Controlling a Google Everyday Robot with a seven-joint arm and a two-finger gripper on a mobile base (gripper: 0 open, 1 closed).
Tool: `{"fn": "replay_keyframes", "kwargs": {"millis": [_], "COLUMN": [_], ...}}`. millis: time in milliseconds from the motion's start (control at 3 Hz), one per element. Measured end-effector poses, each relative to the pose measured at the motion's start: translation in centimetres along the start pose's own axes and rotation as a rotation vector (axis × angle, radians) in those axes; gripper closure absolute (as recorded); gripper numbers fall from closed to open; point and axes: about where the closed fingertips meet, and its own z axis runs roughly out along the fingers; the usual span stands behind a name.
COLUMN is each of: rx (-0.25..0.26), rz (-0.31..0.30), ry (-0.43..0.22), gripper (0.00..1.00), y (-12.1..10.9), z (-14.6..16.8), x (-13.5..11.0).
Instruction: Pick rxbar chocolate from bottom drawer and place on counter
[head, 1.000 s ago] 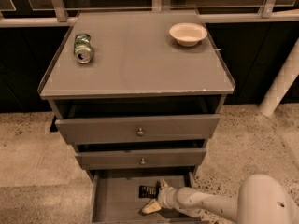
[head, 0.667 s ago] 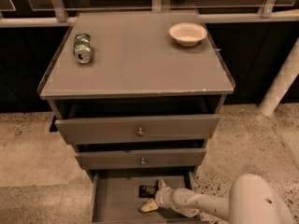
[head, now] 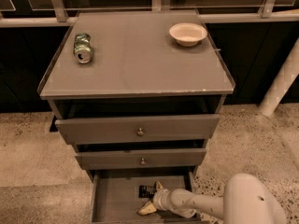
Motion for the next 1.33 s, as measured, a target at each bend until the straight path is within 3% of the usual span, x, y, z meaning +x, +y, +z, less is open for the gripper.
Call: {"fn": "replay_keyframes", "kwargs": {"millis": [333, 667, 1333], "rx": [-0.019, -0.019, -0.019], "rz": [0.008, 0.008, 0.008], "ry": [0.009, 0.009, 0.009], "gripper": [0.00, 0.19, 0.65], "y": [0.64, 0.64, 0.65], "z": [0.54, 0.54, 0.54], "x": [0.47, 0.47, 0.47]}}
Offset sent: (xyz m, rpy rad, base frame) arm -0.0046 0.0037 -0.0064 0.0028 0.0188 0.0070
